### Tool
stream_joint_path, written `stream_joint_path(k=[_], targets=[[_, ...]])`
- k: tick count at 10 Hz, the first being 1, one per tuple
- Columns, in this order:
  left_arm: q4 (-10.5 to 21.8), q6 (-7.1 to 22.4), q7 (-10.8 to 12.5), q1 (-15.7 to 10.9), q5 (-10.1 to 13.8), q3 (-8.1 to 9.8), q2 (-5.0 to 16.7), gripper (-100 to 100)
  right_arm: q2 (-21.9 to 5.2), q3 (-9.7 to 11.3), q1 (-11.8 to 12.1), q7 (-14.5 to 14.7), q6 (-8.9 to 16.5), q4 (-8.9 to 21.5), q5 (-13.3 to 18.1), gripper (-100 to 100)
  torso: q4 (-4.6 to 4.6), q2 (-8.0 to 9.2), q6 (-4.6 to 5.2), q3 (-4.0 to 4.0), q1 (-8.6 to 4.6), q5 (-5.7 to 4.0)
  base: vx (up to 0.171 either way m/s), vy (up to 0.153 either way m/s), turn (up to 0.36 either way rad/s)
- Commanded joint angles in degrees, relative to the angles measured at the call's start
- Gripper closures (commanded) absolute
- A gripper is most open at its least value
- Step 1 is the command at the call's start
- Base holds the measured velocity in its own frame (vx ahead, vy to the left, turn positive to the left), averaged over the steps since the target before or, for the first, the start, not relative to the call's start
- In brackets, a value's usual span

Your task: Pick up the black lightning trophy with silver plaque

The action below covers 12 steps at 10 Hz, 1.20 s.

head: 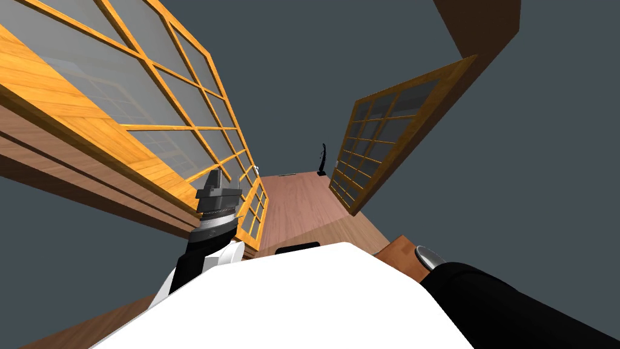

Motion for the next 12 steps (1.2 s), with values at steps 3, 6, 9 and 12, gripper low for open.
stream_joint_path(k=[3, 6, 9, 12], targets=[[0.0, 0.0, 0.0, 0.0, 0.0, 0.00, 0.0, 0, 0.9, 1.0, -0.9, -0.1, 0.5, 0.6, 0.1, 100, -0.01, -0.07, 0.01, -0.04, 0.07, 0.02, -0.009, -0.018, 0.027], [0.0, 0.0, 0.0, 0.0, 0.0, 0.00, 0.0, 0, 1.0, 1.0, -0.9, -0.2, 0.4, 0.6, 0.0, 100, 0.01, -0.08, -0.09, -0.03, 0.02, 0.04, 0.000, 0.000, 0.000], [0.0, 0.0, 0.0, 0.0, 0.0, 0.00, 0.0, 0, -0.7, 0.1, 0.2, -0.5, 0.3, -0.7, 0.0, 100, 0.01, -0.09, -0.08, -0.03, 0.05, 0.06, 0.006, 0.007, -0.032], [0.0, 0.0, 0.0, 0.0, 0.0, 0.00, 0.0, 0, -3.9, -1.0, 2.0, -1.4, -0.1, -3.2, -0.1, 100, -0.02, -0.17, -0.08, -0.09, 0.30, 0.18, 0.018, 0.041, -0.072]])
